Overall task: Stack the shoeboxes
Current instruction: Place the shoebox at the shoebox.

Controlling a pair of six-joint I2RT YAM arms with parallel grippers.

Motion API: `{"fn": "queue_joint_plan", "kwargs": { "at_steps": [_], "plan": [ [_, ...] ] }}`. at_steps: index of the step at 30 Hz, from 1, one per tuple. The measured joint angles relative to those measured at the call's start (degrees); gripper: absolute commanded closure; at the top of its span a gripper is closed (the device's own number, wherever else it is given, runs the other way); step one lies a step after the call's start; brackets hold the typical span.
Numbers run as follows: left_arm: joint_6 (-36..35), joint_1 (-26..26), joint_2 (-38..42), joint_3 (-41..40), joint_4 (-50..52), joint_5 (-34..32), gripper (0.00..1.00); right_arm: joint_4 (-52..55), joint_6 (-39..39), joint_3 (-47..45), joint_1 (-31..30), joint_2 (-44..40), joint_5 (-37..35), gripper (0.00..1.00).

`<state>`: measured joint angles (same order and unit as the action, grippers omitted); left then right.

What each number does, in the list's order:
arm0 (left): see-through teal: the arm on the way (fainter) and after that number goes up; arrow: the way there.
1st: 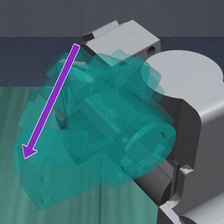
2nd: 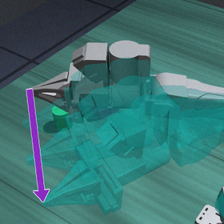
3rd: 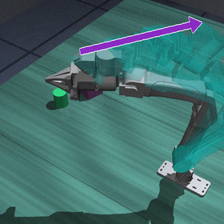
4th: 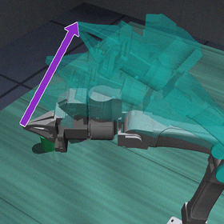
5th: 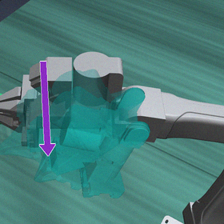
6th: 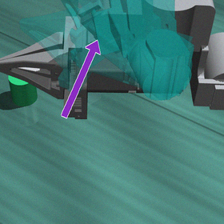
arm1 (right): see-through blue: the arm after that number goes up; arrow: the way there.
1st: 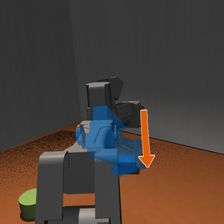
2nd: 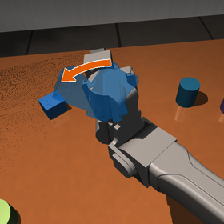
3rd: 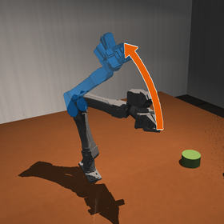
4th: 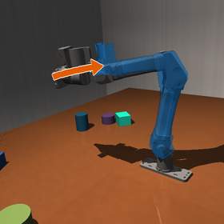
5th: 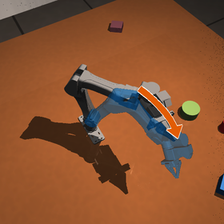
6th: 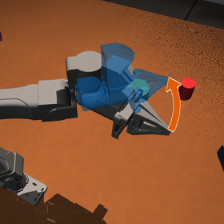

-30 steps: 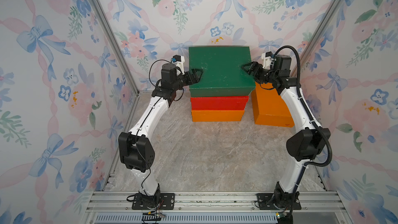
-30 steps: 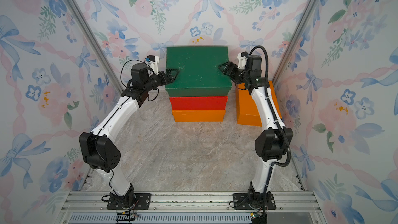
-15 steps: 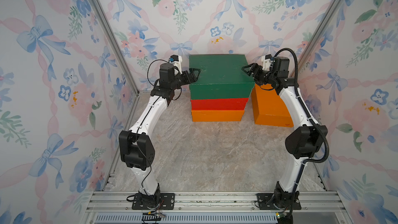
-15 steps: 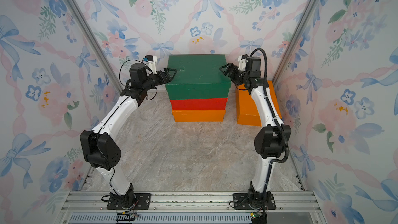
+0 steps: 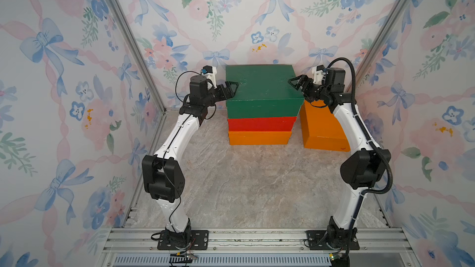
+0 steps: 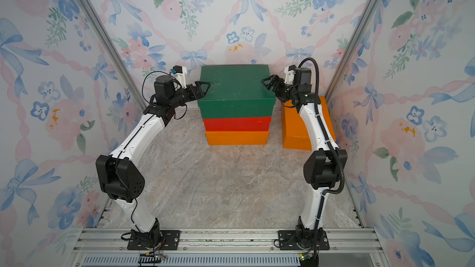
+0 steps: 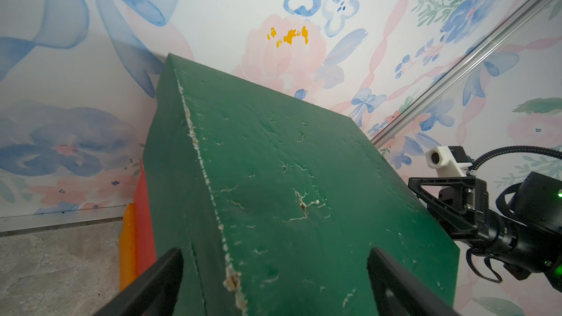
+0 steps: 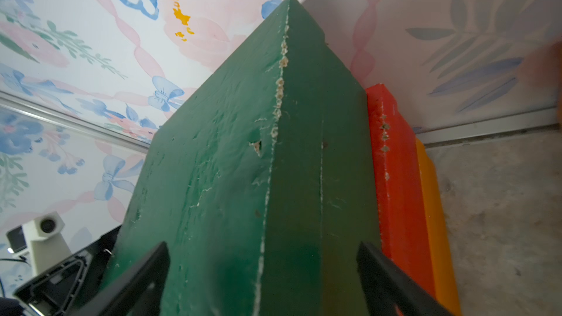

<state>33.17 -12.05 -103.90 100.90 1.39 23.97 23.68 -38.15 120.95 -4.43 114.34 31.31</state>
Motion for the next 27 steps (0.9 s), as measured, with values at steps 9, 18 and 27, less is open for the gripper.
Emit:
{"fn": "queue_joint_plan", "kwargs": {
  "at_steps": [9,18,27],
  "plan": [
    [0.02,0.09,2.03,-0.13,0.39,0.79,0.02,-0.59,0.44,-4.85,0.33,-4.09,0.00,0.03],
    [0.04,0.00,10.80,-7.21,0.35,0.72,0.02,-3.61,0.92,-14.58,1.07,-13.27,0.02,0.03],
    [0.24,-2.86,14.25,-14.36,0.42,0.09,0.02,-5.51,0.83,-20.33,1.07,-16.79,0.48,0.03]
  ]
}}
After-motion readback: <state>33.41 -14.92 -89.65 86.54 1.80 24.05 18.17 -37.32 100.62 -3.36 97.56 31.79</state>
